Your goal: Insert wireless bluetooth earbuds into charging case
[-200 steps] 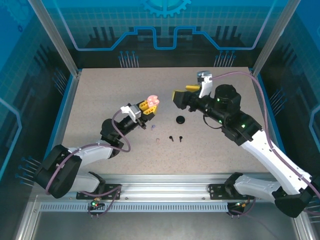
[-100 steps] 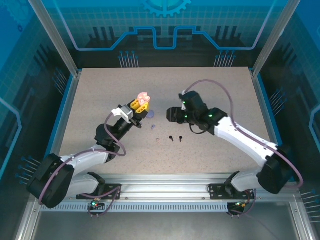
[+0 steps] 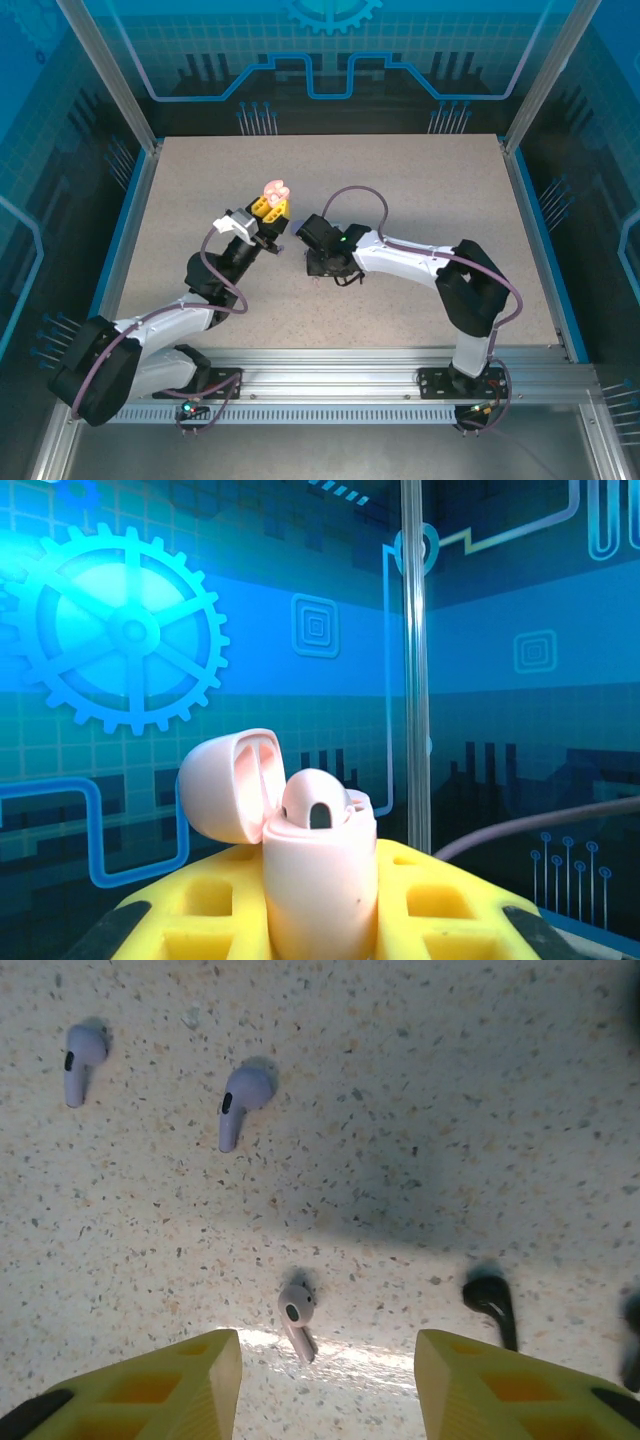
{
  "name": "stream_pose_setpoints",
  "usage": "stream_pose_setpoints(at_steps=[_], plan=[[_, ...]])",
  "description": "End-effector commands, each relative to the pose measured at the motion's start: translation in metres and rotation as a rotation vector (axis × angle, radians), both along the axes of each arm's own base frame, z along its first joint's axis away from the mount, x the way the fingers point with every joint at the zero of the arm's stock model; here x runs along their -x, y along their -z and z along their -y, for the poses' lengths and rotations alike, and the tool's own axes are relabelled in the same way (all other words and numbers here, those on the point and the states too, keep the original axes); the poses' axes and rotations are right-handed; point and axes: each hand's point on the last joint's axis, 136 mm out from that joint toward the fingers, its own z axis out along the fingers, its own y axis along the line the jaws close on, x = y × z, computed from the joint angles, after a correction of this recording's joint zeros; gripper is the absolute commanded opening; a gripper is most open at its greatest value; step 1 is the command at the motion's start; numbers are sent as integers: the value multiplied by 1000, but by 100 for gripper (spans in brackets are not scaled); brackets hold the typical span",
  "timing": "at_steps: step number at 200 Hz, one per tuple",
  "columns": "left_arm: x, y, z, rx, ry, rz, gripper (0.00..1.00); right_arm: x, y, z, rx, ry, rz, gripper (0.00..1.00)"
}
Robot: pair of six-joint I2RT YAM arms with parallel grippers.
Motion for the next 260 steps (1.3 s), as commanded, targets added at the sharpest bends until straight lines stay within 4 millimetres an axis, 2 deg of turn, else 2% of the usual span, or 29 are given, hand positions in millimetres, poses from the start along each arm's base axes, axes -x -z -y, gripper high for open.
stream_pose_setpoints(at_steps=[1, 27, 49, 129, 210, 260], plan=[[4, -9, -10, 46, -25, 15, 0, 3, 12, -1, 46, 84, -22, 47], [4, -8, -9, 46, -21, 15, 0, 4, 30, -10, 59, 102, -52, 45], [3, -6, -10, 46, -23, 11, 0, 3, 37, -17, 78, 93, -60, 43], [4, -5, -10, 59, -13, 11, 0, 3, 53, -25, 119, 94, -88, 38], [5, -6, -9, 56, -7, 15, 0, 8, 70, -20, 160, 98, -115, 32], [4, -4, -8, 54, -2, 9, 0, 14, 72, -25, 156, 87, -113, 28]])
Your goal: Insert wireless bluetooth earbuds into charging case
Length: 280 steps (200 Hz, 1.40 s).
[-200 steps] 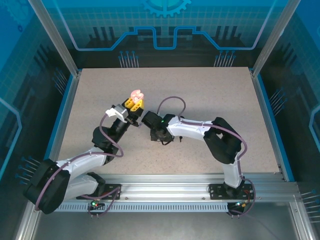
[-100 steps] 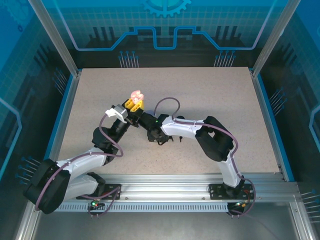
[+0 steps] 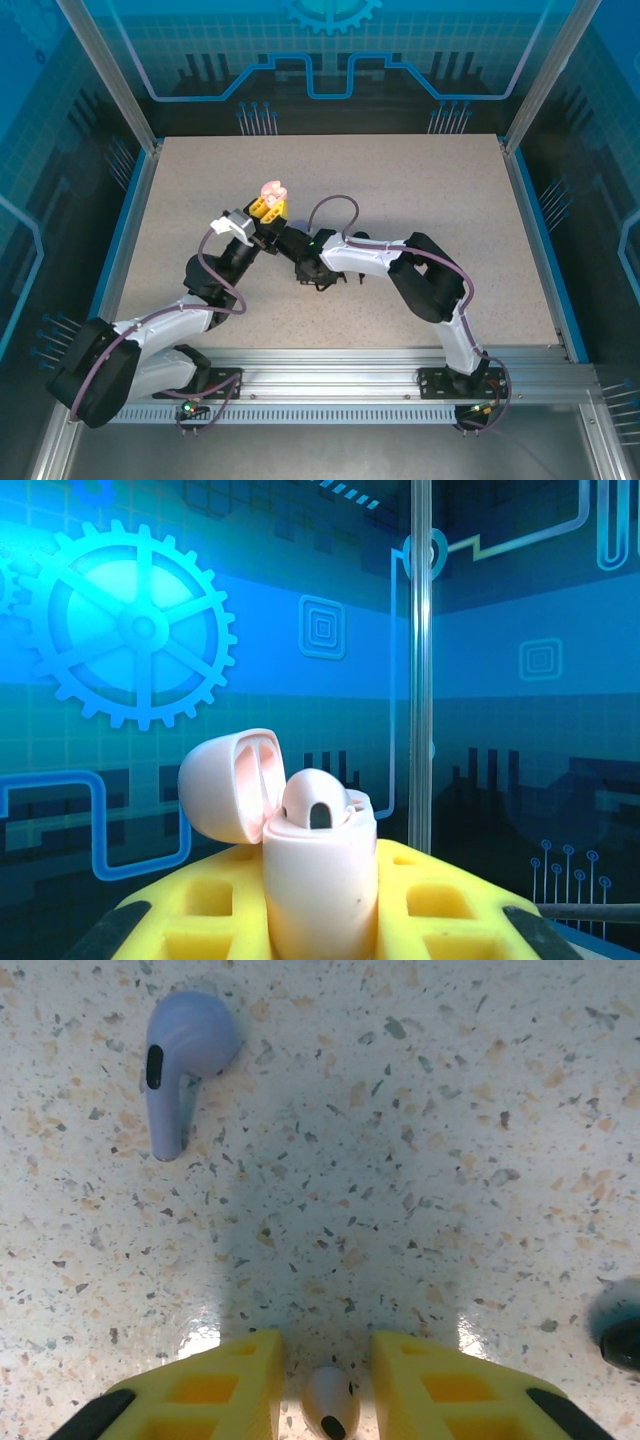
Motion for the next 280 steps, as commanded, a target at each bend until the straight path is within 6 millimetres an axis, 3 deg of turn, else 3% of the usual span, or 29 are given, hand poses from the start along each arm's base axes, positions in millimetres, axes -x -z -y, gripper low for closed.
stream_pose_setpoints(at_steps=[1, 59, 100, 204, 280], plan=[[3, -6, -4, 30, 0, 24, 0, 13, 16, -3, 33, -7, -30, 28], [2, -4, -2, 29, 8, 14, 0, 15, 12, -6, 12, -8, -9, 16], [1, -2, -2, 28, 8, 10, 0, 10, -8, -4, -19, -4, 44, 14], [-2, -6, 2, 32, 28, -2, 0, -11, -84, 26, -128, 29, 216, 13], [-2, 2, 13, -6, 80, -15, 0, -38, -176, 55, -269, 22, 390, 13]])
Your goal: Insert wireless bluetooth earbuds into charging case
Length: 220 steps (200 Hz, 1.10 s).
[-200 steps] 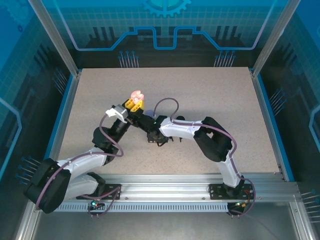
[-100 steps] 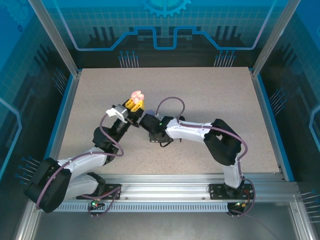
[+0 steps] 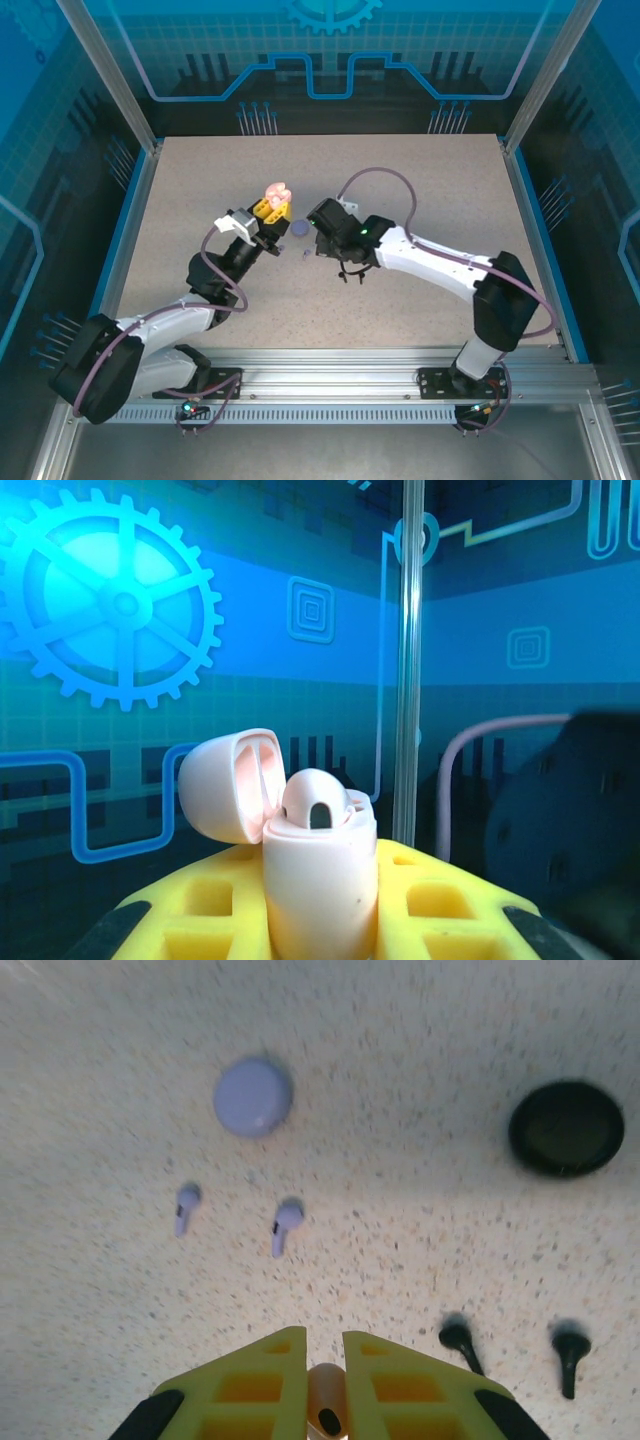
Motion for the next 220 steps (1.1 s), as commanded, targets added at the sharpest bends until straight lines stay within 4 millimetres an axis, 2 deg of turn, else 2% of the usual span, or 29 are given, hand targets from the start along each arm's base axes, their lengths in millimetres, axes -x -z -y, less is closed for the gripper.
stream_pose_setpoints(at_steps=[1, 60, 110, 169, 220], plan=[[2, -9, 6, 5, 41, 25, 0, -9, -35, 11, -39, -13, 87, 13], [3, 5, 18, -34, 102, 22, 0, -21, -128, 19, -214, -69, 292, 12], [8, 13, 30, -81, 166, 28, 0, -15, -190, 18, -357, -132, 453, 12], [9, 13, 40, -89, 230, 24, 0, -1, -227, 4, -530, -238, 577, 12], [10, 4, 43, -74, 255, 38, 0, 8, -230, -16, -649, -310, 596, 12]])
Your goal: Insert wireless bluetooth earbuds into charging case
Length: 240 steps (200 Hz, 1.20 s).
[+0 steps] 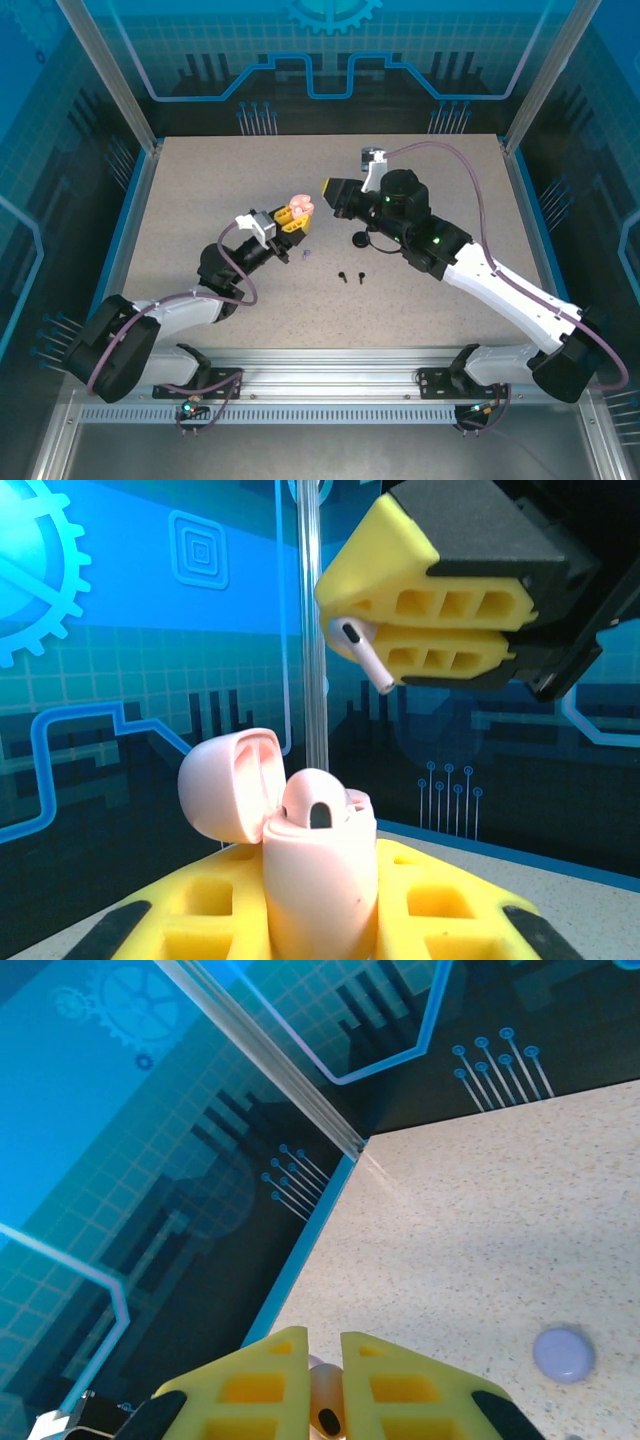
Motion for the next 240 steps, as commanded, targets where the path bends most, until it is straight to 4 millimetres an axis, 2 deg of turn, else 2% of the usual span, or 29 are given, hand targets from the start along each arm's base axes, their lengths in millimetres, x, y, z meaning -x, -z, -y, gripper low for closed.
stream_pose_setpoints(at_steps=[1, 70, 145, 240], plan=[[6, -23, 2, 39, 40, 57, 0, 6, -23, -10, -100, -59, 69, 12], [6, -27, 3, 47, 47, 61, 0, 15, -20, -23, -120, -92, 78, 11], [6, -32, 2, 55, 40, 72, 0, 18, -4, -34, -115, -117, 53, 11], [11, -39, 1, 67, 48, 89, 0, 14, 17, -34, -90, -97, 17, 9]])
